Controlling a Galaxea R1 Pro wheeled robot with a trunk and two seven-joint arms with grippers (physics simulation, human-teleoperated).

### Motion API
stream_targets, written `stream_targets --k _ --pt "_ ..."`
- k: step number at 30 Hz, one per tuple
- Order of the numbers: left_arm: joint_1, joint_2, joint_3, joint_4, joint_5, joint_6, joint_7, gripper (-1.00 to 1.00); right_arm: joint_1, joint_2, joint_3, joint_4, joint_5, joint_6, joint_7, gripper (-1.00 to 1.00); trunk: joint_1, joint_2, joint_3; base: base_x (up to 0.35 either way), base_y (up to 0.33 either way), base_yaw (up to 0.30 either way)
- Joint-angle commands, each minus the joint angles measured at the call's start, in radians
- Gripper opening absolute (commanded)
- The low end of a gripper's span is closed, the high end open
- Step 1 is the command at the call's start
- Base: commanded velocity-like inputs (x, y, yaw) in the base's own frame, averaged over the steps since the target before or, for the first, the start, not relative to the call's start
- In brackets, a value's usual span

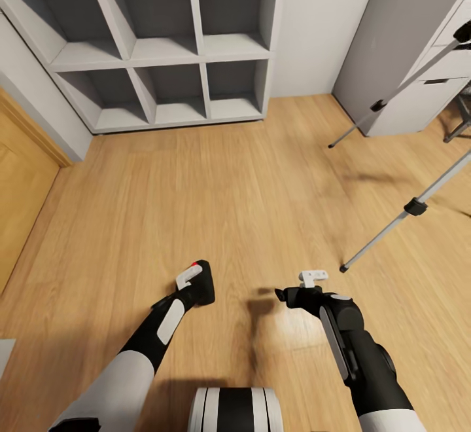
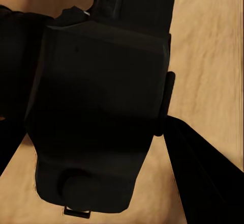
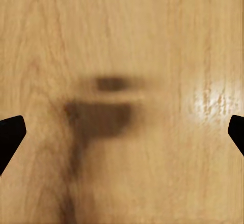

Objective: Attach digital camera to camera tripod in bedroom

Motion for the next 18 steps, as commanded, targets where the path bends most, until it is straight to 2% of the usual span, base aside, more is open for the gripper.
stream_targets --k 1,18 --pt "0.000 -0.001 0.000 -0.001 0.011 0.007 0.003 -1.00 0.000 0.000 -0.002 0.000 0.006 0.006 0.005 1.00 -0.001 0.000 0.003 0.000 0.000 0.000" --pt "0.000 -0.001 -0.006 0.002 0.012 0.006 0.006 -1.00 0.000 0.000 -0.002 0.002 0.007 0.007 0.005 1.00 -0.008 0.004 0.069 0.000 0.000 0.000"
